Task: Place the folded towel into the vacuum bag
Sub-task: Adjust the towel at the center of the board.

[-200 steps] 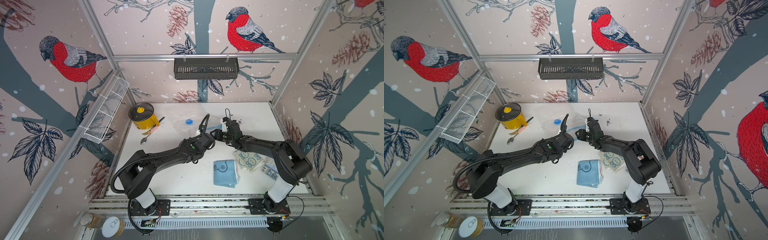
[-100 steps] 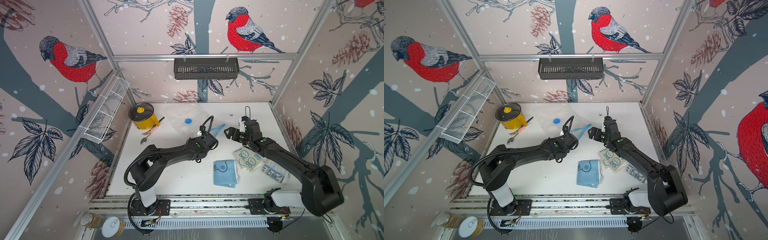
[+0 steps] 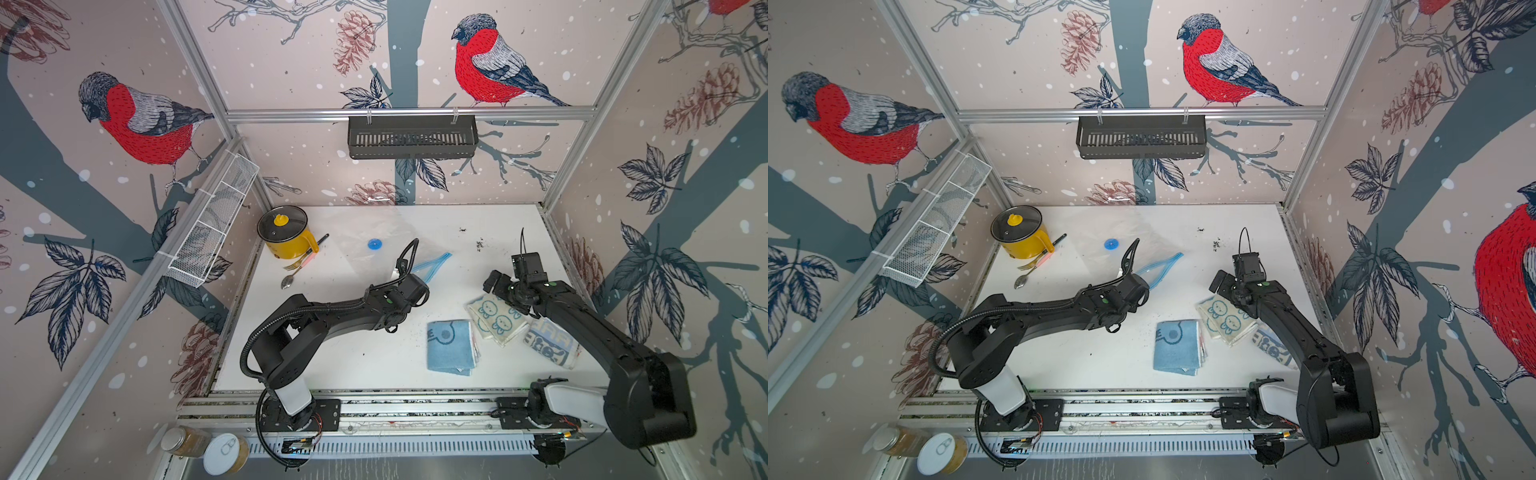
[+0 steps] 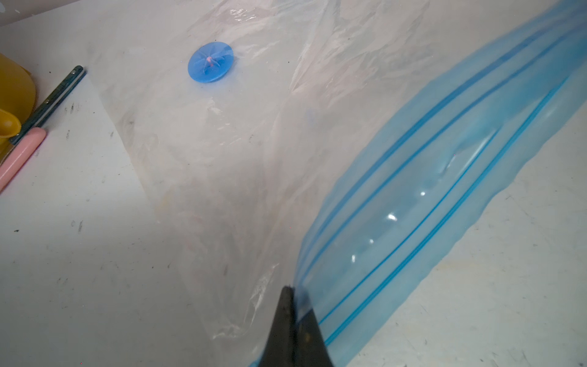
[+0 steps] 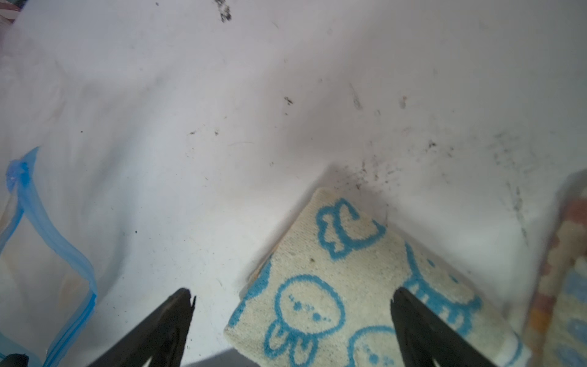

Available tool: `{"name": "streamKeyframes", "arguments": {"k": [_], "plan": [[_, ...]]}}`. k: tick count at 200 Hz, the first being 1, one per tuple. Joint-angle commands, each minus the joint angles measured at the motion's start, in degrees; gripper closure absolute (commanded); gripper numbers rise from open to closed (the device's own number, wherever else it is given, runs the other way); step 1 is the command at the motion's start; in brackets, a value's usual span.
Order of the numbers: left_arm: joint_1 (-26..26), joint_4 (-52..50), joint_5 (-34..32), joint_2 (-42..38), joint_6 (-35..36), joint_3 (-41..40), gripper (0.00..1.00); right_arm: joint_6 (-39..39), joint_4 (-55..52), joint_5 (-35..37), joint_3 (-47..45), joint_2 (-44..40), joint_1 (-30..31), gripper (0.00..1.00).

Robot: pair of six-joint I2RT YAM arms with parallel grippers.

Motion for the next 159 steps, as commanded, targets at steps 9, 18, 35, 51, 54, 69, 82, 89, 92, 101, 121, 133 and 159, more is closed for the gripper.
{"name": "streamKeyframes", "arguments": {"k": [9,18,35,51,54,69,82,89,92,101,121,133,159], "plan": [[0.11,4.2,-0.56,-0.45,-1.82,-1.21,1.0,1.86,-5.39,0.95,-0.19,4.01,-0.04,0.01],[0.11,4.21,-1.08,-0.29,-1.94,-1.17,1.0,1.54,-5.66,0.96,0.27,5.82,0.08,0.01],[0.12,3.84,-2.14,-0.13,-2.27,-1.37,1.0,1.44,-6.04,2.25,1.15,9.2,0.04,0.01],[0.11,3.99,-2.65,-0.33,-2.31,-1.65,1.0,2.08,-5.17,3.26,1.27,11.82,0.17,0.02],[0.11,4.09,-2.63,-0.41,-2.34,-1.71,1.0,2.25,-4.89,3.41,1.23,12.22,0.14,0.02],[0.18,4.43,-2.77,-0.49,-2.29,-1.89,1.0,2.98,-3.39,4.49,1.48,14.78,0.6,0.03],[0.2,4.51,-2.77,-0.45,-2.32,-1.92,1.0,2.55,-2.41,5.64,2.49,17.71,1.59,0.04],[0.2,4.47,-2.8,-0.46,-2.43,-1.93,1.0,2.11,-2.39,6.66,3.74,19.21,2.47,0.04],[0.2,4.48,-2.89,-0.49,-2.46,-1.95,1.0,1.87,-2.35,6.99,4.39,19.97,2.91,0.04],[0.19,4.4,-2.89,-0.63,-2.64,-2.08,1.0,0.71,-2.07,7.77,6.24,22.02,4.39,0.04],[0.38,4.39,-2.82,-0.87,-3.16,-2.27,1.0,-3.17,-1.34,8.62,10.96,25.83,8.32,0.05],[0.47,4.32,-2.68,-1.05,-3.35,-2.41,1.0,-6.52,-0.36,8.22,13.68,27.3,10.8,0.06],[0.72,3.96,-2.62,-1.16,-3.61,-2.15,1.0,-13.62,0.25,11.79,18.17,28.07,15.47,0.04]]}}
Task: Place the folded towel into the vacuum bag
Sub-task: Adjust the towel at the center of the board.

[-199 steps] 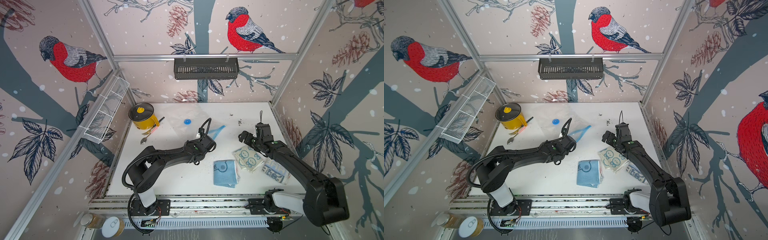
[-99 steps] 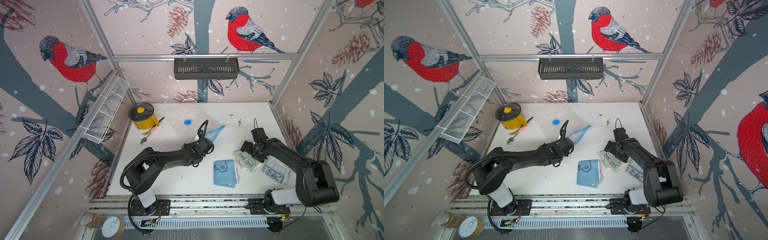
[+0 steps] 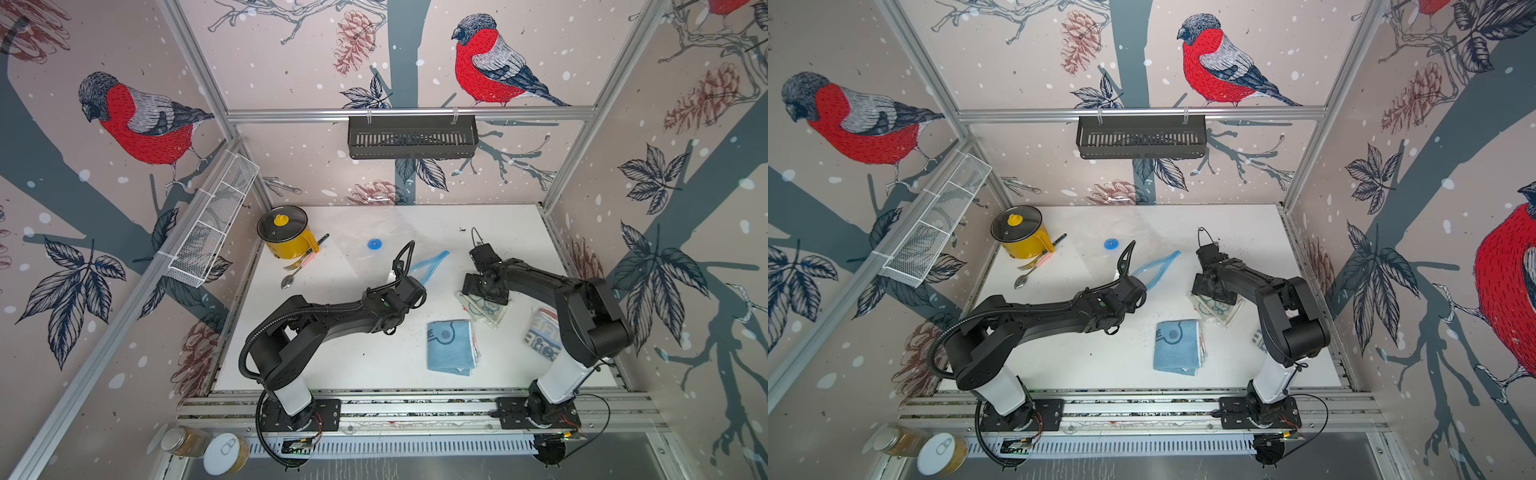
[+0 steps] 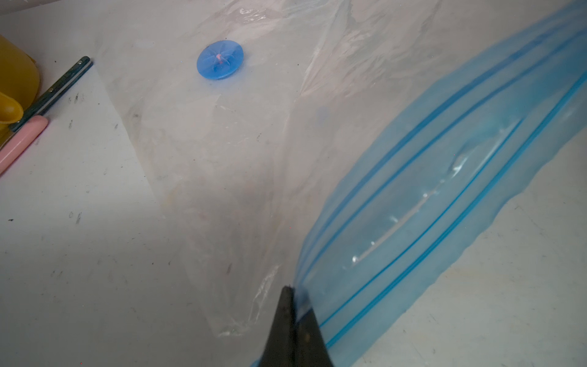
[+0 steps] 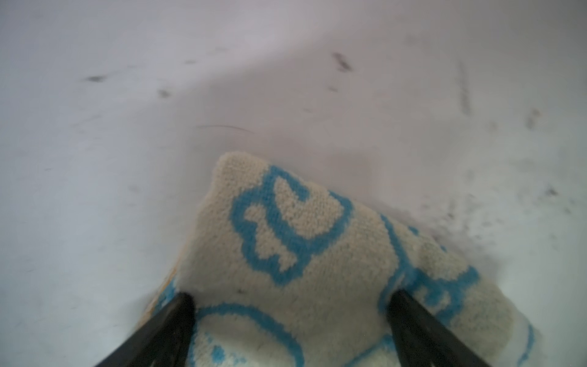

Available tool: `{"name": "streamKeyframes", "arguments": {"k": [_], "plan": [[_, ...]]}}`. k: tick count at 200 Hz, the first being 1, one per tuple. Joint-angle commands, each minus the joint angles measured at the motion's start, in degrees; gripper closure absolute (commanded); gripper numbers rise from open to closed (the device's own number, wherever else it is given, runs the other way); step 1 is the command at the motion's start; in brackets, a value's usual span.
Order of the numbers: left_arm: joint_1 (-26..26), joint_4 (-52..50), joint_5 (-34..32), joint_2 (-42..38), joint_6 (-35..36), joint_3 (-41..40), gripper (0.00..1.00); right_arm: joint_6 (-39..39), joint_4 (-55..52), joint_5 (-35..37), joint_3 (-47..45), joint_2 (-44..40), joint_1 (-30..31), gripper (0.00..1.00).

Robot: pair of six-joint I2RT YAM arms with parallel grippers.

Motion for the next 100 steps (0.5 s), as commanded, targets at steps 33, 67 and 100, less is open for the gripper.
{"name": "streamKeyframes", "arguments": {"k": [33,67,100], "plan": [[0.54,0.66,-1.77,-0.58,-2.83,0.23,1.0,-7.27,-1.09,3.72,5.72,-2.88,2.23,0.02],[0.89,0.16,-1.55,-0.4,-3.48,0.37,1.0,8.47,-6.24,-5.67,7.66,-6.78,-4.78,0.03],[0.94,-0.01,-1.68,-0.09,-3.69,0.67,1.0,23.64,-8.79,-17.53,4.5,-6.52,-9.03,0.04]]}}
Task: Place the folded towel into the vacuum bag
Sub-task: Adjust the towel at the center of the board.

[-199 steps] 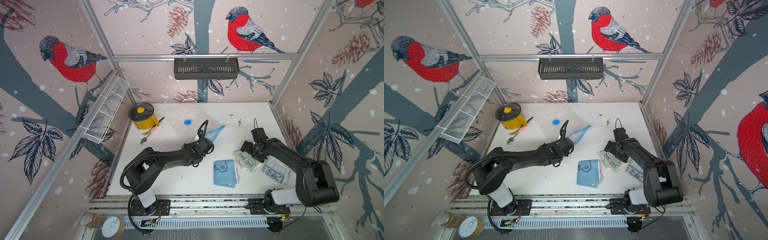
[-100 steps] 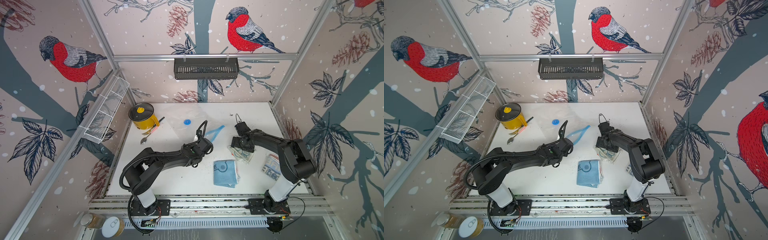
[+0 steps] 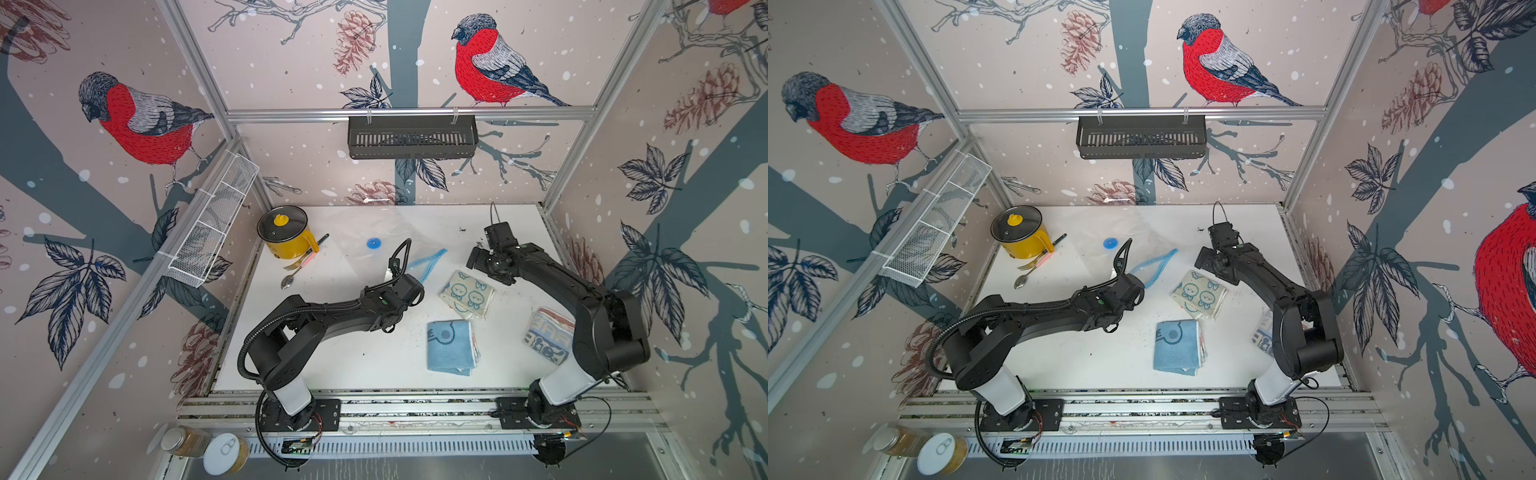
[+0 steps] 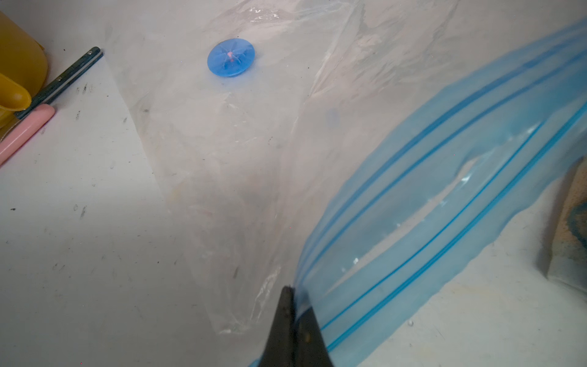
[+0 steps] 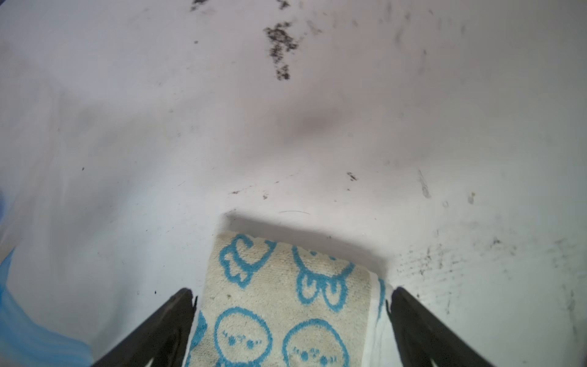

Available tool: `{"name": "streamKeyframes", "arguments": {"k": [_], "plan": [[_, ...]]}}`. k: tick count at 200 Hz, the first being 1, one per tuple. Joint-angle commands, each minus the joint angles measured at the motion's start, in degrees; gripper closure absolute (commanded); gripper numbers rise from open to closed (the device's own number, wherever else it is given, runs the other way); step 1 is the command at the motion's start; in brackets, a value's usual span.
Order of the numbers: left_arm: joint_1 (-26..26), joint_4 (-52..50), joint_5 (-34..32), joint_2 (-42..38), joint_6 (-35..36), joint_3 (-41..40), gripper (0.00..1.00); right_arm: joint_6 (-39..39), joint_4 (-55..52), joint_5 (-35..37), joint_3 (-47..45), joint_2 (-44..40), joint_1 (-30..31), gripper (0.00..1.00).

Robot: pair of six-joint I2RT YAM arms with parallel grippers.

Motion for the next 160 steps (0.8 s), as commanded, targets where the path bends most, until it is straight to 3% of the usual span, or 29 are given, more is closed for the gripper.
{"name": "streamKeyframes", "arguments": {"k": [1,53,160], "plan": [[0.04,0.16,-1.69,0.17,-1.63,0.58,1.0,14.02,-5.29,-11.17,-1.34,0.38,-1.08,0.04],[0.05,-0.85,-2.48,0.54,-1.96,1.18,1.0,23.21,-11.05,-14.68,2.59,3.83,0.81,0.01],[0.15,-0.19,-2.94,-0.18,-2.06,0.69,1.0,21.83,-10.83,-13.45,4.66,14.06,3.79,0.01]]}}
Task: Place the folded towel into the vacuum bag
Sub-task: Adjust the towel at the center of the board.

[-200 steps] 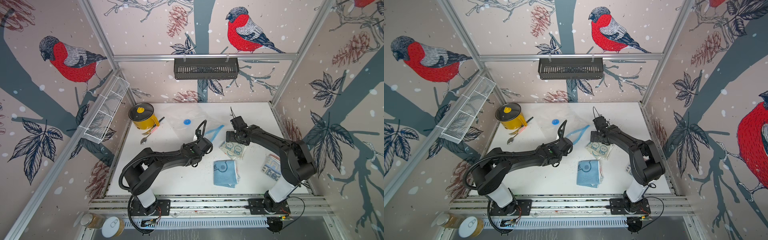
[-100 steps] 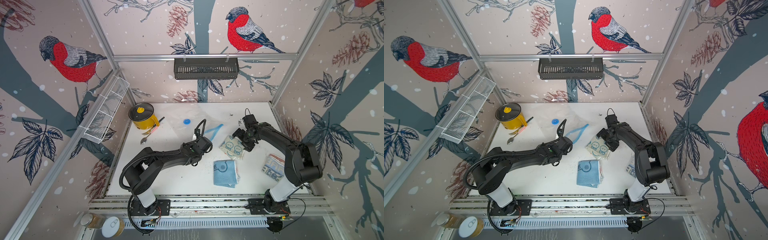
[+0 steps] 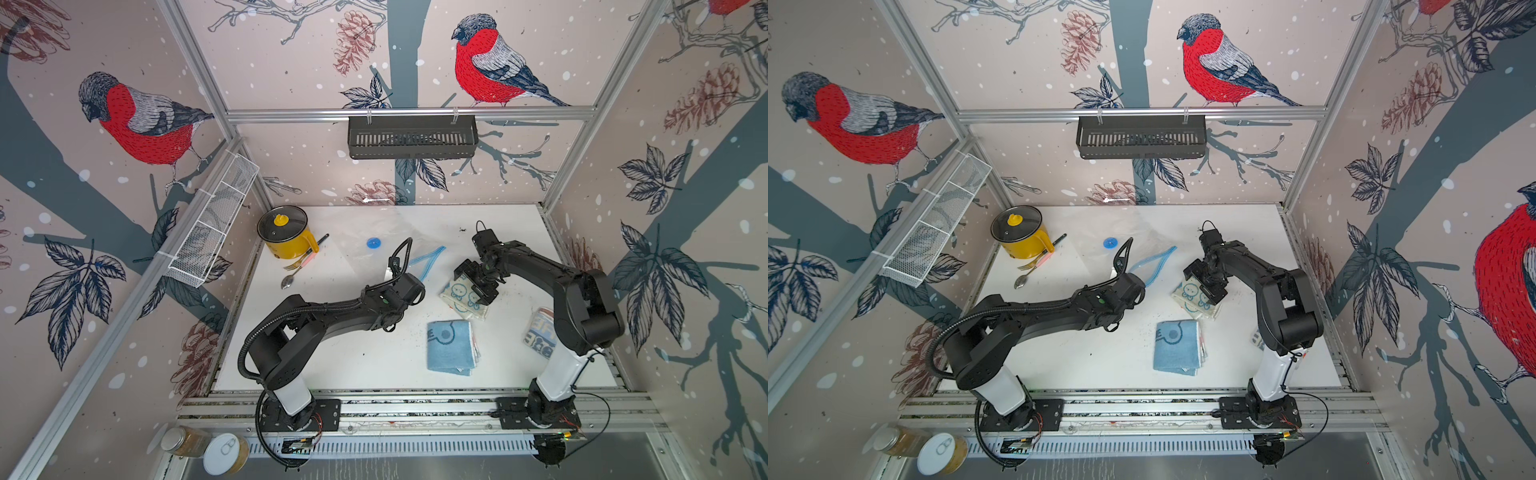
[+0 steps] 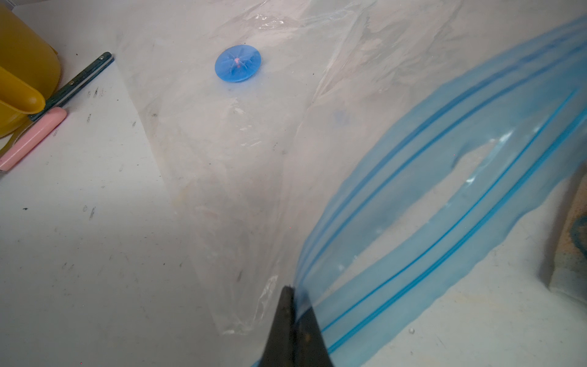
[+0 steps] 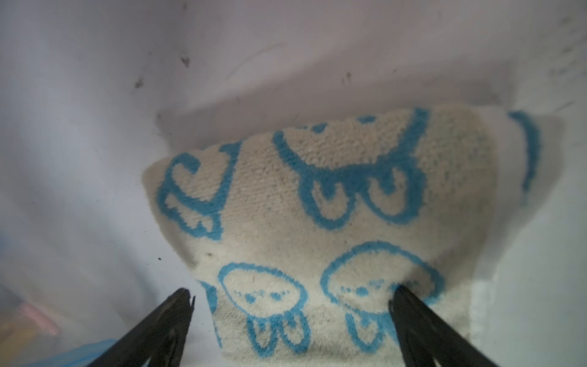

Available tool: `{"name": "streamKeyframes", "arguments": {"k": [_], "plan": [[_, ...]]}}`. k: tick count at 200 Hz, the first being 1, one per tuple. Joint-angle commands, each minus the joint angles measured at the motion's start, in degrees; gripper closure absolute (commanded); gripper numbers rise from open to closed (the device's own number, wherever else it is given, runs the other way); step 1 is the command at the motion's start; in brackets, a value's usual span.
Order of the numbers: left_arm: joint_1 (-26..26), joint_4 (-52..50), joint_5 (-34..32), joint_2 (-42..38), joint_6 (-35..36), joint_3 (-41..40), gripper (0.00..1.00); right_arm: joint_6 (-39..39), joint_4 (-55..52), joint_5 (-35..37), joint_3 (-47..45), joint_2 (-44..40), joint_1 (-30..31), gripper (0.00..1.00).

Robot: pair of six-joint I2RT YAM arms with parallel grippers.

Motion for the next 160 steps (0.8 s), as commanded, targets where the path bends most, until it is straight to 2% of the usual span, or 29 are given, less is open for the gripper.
{"name": "streamKeyframes", "arguments": {"k": [1,34,64,97,117,125,160], "plan": [[0.18,0.51,-1.58,-0.31,-1.48,-0.1,1.0,0.66,-1.89,1.93,0.17,2.8,0.41,0.01],[0.21,0.19,-1.65,-0.6,-1.67,-0.31,1.0,-4.87,-1.85,10.53,2.98,7.32,1.17,0.01],[0.21,-0.47,-2.26,-0.76,-2.02,-0.11,1.0,-16.95,1.5,17.71,4.93,9.67,4.22,0.0],[0.16,-1.57,-3.14,-0.58,-2.37,0.25,1.0,-33.02,4.18,33.81,6.39,11.52,11.35,0.01],[0.35,-2.24,-3.8,-0.55,-2.63,0.36,1.0,-41.85,8.24,46.03,3.63,10.69,15.76,0.01],[0.35,-2.55,-3.99,-0.57,-2.78,0.51,1.0,-43.87,10.24,48.93,2.11,9.6,16.88,0.01],[0.39,-3.21,-4.11,-0.47,-2.91,1.06,1.0,-46.79,18.03,44.49,-2.9,1.36,17.32,0.01]]}}
